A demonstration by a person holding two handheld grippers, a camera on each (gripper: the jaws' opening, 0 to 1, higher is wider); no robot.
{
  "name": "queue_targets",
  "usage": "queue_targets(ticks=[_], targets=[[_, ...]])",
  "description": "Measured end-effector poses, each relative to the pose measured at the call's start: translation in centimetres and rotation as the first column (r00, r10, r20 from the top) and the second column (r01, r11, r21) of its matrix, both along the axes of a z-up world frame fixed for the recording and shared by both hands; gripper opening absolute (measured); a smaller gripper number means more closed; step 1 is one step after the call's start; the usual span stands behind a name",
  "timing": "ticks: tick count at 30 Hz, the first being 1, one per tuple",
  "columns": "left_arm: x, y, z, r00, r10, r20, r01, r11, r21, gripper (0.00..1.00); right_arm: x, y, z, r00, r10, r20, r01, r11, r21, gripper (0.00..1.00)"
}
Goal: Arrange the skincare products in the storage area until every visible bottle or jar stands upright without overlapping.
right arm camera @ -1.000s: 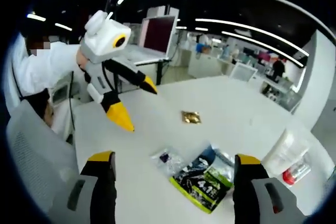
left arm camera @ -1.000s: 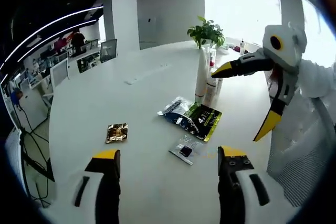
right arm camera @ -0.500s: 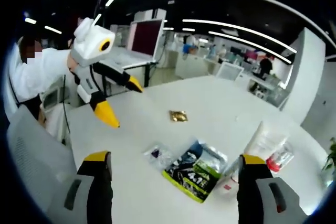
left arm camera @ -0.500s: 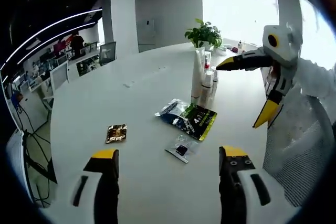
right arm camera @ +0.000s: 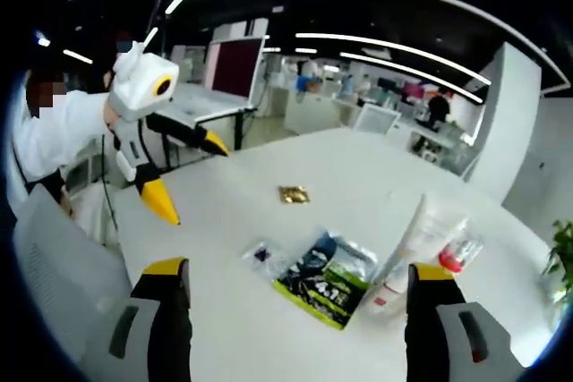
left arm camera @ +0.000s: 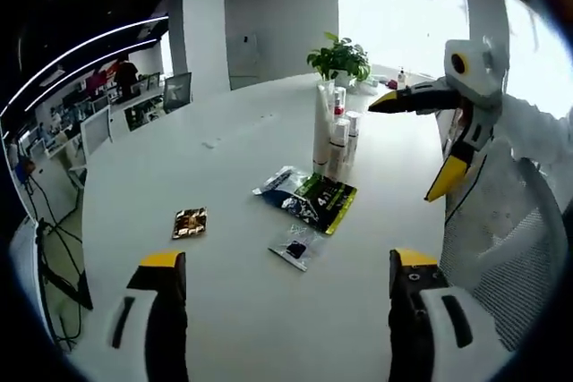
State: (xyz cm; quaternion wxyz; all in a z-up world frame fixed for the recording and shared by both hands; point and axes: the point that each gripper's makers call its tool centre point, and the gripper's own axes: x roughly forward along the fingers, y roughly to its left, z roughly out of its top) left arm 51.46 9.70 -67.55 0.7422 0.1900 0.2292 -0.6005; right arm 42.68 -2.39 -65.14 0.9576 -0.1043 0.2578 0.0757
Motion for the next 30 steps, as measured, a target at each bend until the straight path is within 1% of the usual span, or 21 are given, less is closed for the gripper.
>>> queue_targets(ticks=[1, 4, 7, 9, 10, 13, 17, 20, 24, 27, 30], targets=[[0.0, 0.0, -0.1, 1.000, 0.000, 0.000, 0.000, 1.000, 0.003, 0.93, -0.1, 0.0, -0.1, 1.000, -0.001, -0.005, 0.001, 1.000, 0.000, 1.00], [-0.1, 0.1, -0.6, 1.000, -0.003, -0.012, 0.003, 1.000, 0.014, 0.93, -0.2, -0.1, -0.3, 1.000, -0.003, -0.008, 0.003, 1.000, -0.007, 1.00], [0.0, -0.1, -0.7, 1.000, 0.004, -0.025, -0.004, 1.000, 0.006, 0.99, -0.2, -0.2, -0.5, 1.000, -0.004, -0.012, 0.004, 1.000, -0.003, 1.00], [0.1, -0.3, -0.9, 0.999, 0.006, -0.033, -0.006, 1.000, 0.007, 0.99, -0.1, -0.3, -0.7, 1.000, -0.004, -0.016, 0.004, 1.000, 0.004, 1.00], [0.4, -0.3, -1.0, 0.999, 0.022, -0.036, -0.021, 1.000, 0.014, 0.99, -0.1, -0.3, -0.8, 1.000, -0.004, -0.019, 0.004, 1.000, 0.005, 1.00], [0.2, -0.4, -1.2, 0.999, 0.004, -0.042, -0.003, 1.000, 0.020, 0.99, 0.2, -0.4, -1.0, 1.000, 0.003, -0.024, -0.002, 1.000, 0.008, 1.00], [0.8, -0.8, -1.6, 0.999, 0.015, -0.045, -0.013, 0.999, 0.032, 0.99, 0.9, -0.2, -1.1, 1.000, 0.022, -0.016, -0.022, 1.000, 0.012, 1.00], [1.1, -1.1, -1.8, 0.998, 0.026, -0.057, -0.024, 0.999, 0.033, 0.99, 1.7, 0.1, -1.2, 0.999, 0.044, -0.010, -0.044, 0.999, 0.008, 1.00], [1.4, -1.4, -2.1, 0.998, 0.033, -0.062, -0.031, 0.999, 0.030, 0.99, 2.7, 1.0, -1.6, 0.994, 0.104, -0.016, -0.104, 0.995, 0.010, 1.00], [1.4, -1.4, -2.6, 0.998, 0.031, -0.062, -0.028, 0.998, 0.048, 0.98, 3.6, 1.4, -1.8, 0.992, 0.125, -0.016, -0.125, 0.992, 0.020, 0.99], [1.5, -1.3, -3.2, 0.997, 0.025, -0.067, -0.021, 0.998, 0.066, 0.98, 4.6, 1.6, -2.0, 0.990, 0.138, -0.012, -0.138, 0.990, 0.028, 0.95]])
